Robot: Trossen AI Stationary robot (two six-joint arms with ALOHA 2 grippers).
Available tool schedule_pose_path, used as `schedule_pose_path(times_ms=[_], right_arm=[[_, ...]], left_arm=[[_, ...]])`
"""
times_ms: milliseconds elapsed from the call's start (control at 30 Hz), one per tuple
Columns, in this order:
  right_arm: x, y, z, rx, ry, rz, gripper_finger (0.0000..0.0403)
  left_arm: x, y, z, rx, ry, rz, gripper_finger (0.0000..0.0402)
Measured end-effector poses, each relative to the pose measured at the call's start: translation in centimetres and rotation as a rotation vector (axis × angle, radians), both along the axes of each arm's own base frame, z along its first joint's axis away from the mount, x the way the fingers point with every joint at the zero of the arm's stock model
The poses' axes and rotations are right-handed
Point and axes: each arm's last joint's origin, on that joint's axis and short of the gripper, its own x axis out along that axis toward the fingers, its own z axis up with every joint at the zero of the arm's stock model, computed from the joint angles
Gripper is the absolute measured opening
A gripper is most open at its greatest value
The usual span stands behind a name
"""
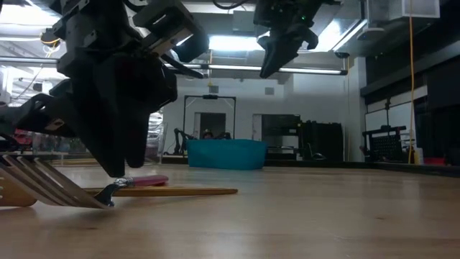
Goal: Sort silverware by color (type)
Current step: Put the pink fork into the orange bin
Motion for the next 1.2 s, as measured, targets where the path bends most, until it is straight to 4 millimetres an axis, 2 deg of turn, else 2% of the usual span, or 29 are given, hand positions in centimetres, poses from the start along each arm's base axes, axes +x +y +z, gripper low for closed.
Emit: schedule_pose_path(times_ms=[233, 467, 867, 1200], right_arm=[[0.0, 0.0, 0.0, 0.000, 0.000, 0.000, 0.0053], [0.0, 0.0, 0.0, 0.000, 0.000, 0.000, 0.0053], [0.0, 0.0, 0.0, -0.001, -0.002, 0.000, 0.0053], [0.0, 0.0, 0.0, 0.000, 0.000, 0.000, 0.0053]], left_arm=[[0.0, 0.0, 0.0, 0.000, -0.001, 0.001, 0.0076], [0.3, -0.5, -1.4, -0.030, 0.035, 0.024, 0.0076], [0.3, -0.5, -1.6, -0.024, 0.043, 0.029, 0.0075], [0.3, -0.4, -1.7, 0.006, 0.036, 0.049, 0.0045]])
